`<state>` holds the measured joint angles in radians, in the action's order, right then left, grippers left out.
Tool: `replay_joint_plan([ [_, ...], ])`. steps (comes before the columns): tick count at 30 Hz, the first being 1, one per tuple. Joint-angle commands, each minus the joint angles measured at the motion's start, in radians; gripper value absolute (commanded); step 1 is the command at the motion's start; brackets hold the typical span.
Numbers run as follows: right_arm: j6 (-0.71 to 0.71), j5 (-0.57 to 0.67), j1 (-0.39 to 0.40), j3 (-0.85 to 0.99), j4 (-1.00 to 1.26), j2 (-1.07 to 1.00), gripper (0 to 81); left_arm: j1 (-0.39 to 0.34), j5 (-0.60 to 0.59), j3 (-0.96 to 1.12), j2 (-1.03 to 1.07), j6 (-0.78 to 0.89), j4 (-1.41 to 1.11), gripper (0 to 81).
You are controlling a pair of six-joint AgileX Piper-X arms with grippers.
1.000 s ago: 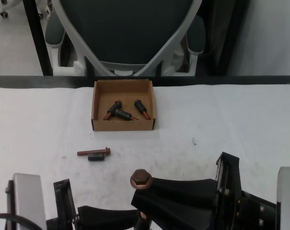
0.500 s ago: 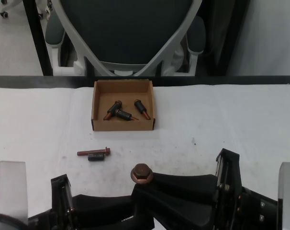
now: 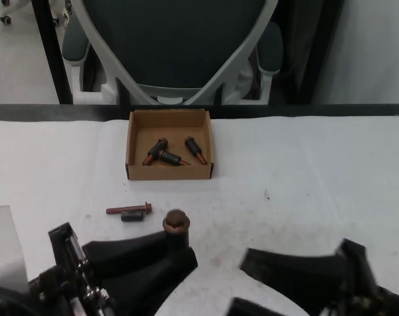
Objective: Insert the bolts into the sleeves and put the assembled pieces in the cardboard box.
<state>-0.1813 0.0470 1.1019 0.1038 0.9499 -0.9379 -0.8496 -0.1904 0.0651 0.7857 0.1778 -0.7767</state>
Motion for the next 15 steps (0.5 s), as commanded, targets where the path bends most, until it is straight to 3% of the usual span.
replay_joint_plan([
  [1,-0.050,0.002,-0.002,-0.041,0.002,0.062,29.8,0.003,0.067,0.048,-0.005,-0.033,0.082,0.8],
  [4,-0.063,0.030,-0.002,-0.060,-0.073,0.102,2.1,0.003,0.133,0.128,-0.005,-0.079,0.254,0.8],
  [8,-0.100,0.041,-0.002,-0.028,-0.333,0.107,0.2,0.042,0.190,0.248,0.024,-0.104,0.425,0.8],
  [15,-0.104,0.041,-0.002,0.046,-0.575,0.107,0.2,0.225,0.131,0.418,0.206,-0.087,0.615,0.8],
])
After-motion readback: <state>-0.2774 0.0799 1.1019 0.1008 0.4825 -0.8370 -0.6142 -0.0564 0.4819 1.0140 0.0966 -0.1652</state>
